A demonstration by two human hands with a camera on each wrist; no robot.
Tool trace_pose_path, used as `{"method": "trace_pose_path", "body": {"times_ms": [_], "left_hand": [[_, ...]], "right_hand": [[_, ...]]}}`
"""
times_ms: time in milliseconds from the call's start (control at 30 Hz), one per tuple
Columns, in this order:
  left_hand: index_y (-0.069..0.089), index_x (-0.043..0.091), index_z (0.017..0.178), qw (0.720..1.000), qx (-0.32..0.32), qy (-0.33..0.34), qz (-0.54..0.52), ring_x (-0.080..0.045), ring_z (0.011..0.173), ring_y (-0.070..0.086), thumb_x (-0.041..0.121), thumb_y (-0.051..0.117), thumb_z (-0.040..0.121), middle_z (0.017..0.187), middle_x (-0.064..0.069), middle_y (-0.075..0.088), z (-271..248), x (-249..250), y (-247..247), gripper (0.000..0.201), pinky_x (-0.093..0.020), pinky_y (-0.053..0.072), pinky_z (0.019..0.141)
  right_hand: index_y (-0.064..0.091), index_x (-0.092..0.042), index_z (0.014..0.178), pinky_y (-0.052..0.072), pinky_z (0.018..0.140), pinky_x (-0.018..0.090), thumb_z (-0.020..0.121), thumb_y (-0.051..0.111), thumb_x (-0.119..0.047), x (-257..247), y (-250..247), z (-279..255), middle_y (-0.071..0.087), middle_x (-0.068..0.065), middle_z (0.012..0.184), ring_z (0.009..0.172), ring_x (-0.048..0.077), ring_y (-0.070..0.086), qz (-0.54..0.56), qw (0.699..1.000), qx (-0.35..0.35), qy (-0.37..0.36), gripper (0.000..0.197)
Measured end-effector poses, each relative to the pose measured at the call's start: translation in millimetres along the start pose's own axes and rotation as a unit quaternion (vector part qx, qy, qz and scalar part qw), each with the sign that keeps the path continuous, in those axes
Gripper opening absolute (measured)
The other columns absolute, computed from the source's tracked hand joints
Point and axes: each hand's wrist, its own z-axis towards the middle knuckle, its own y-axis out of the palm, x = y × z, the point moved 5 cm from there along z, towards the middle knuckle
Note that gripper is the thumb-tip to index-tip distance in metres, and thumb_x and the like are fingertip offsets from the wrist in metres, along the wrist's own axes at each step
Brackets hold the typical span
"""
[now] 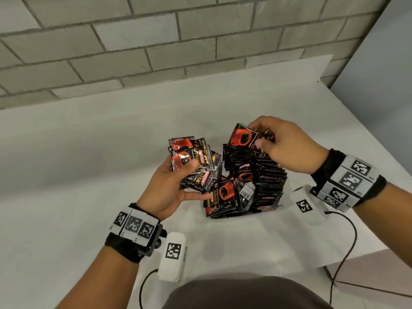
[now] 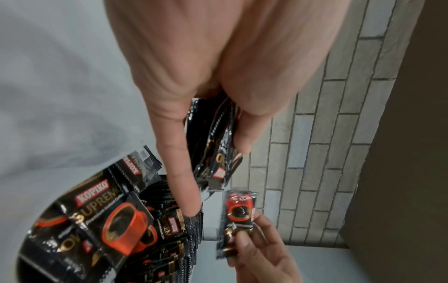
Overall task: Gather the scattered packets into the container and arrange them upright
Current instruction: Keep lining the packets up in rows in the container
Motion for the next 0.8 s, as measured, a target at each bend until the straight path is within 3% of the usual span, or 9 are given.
{"method": "trace_pose_path", "body": {"times_ms": [100, 200, 300, 400, 567, 700, 800], "left_hand": [[0.056, 0.013, 0.138, 1.000, 0.001, 0.008, -0.004, -0.038, 0.121, 0.066, 0.014, 0.064, 0.097, 0.133, -0.009, 0.069, 1.1, 1.9, -5.1, 0.042, -0.060, 0.060, 0.076], [0.056, 0.014, 0.138, 1.000, -0.004, 0.016, -0.005, -0.037, 0.123, 0.065, 0.014, 0.065, 0.095, 0.135, -0.009, 0.067, 2.0, 3.3, -4.9, 0.044, -0.062, 0.059, 0.077], [0.055, 0.014, 0.140, 1.000, -0.011, 0.017, -0.004, -0.038, 0.124, 0.064, 0.015, 0.064, 0.096, 0.136, -0.009, 0.066, 2.3, 2.5, -4.2, 0.045, -0.061, 0.059, 0.076], [0.055, 0.014, 0.140, 1.000, -0.013, 0.019, 0.006, -0.038, 0.124, 0.064, 0.016, 0.064, 0.096, 0.137, -0.008, 0.066, 2.0, 2.1, -3.4, 0.045, -0.062, 0.059, 0.077], [0.054, 0.017, 0.140, 1.000, -0.019, 0.021, 0.012, -0.038, 0.120, 0.067, 0.014, 0.061, 0.099, 0.135, -0.007, 0.067, 0.1, 2.8, -3.9, 0.042, -0.062, 0.060, 0.077], [0.054, 0.016, 0.141, 0.999, -0.017, 0.022, 0.016, -0.039, 0.119, 0.067, 0.014, 0.061, 0.099, 0.134, -0.008, 0.068, -0.4, 3.4, -5.2, 0.042, -0.062, 0.060, 0.076], [0.054, 0.015, 0.140, 0.999, -0.020, 0.021, 0.019, -0.039, 0.117, 0.068, 0.014, 0.061, 0.098, 0.133, -0.009, 0.069, -1.2, 4.1, -4.1, 0.043, -0.061, 0.060, 0.076]], "right_hand": [[0.065, -0.028, 0.102, 0.050, 0.074, 0.030, 0.079, 0.077, -0.011, 7.0, -1.2, 2.1, 0.070, -0.006, 0.091, 0.083, 0.022, 0.065, 0.045, 0.998, -0.006, 0.038, 0.031], [0.070, -0.032, 0.091, 0.055, 0.076, 0.034, 0.083, 0.072, -0.012, 3.0, -0.9, 3.3, 0.071, -0.008, 0.086, 0.080, 0.023, 0.066, 0.004, 1.000, -0.010, 0.005, 0.021], [0.071, -0.031, 0.095, 0.055, 0.073, 0.033, 0.089, 0.069, -0.011, -0.5, 7.1, 6.0, 0.068, -0.011, 0.087, 0.072, 0.020, 0.067, -0.036, 0.998, -0.047, -0.015, 0.021], [0.070, -0.027, 0.102, 0.049, 0.073, 0.020, 0.083, 0.078, -0.015, 2.7, 11.6, 10.6, 0.070, -0.011, 0.088, 0.081, 0.009, 0.066, -0.073, 0.996, -0.042, -0.022, 0.025], [0.067, -0.018, 0.100, 0.051, 0.076, 0.032, 0.082, 0.079, -0.020, 3.6, 27.0, 14.6, 0.064, -0.005, 0.089, 0.082, 0.017, 0.060, -0.167, 0.982, -0.070, -0.061, 0.021], [0.063, -0.017, 0.096, 0.041, 0.072, 0.030, 0.085, 0.073, -0.015, 6.9, 43.8, 17.3, 0.053, -0.006, 0.089, 0.081, 0.017, 0.050, -0.252, 0.958, -0.116, -0.077, 0.016], [0.057, -0.018, 0.088, 0.046, 0.068, 0.033, 0.082, 0.069, -0.008, 10.6, 53.4, 16.4, 0.055, -0.002, 0.085, 0.078, 0.020, 0.053, -0.270, 0.951, -0.136, -0.070, 0.016]]}}
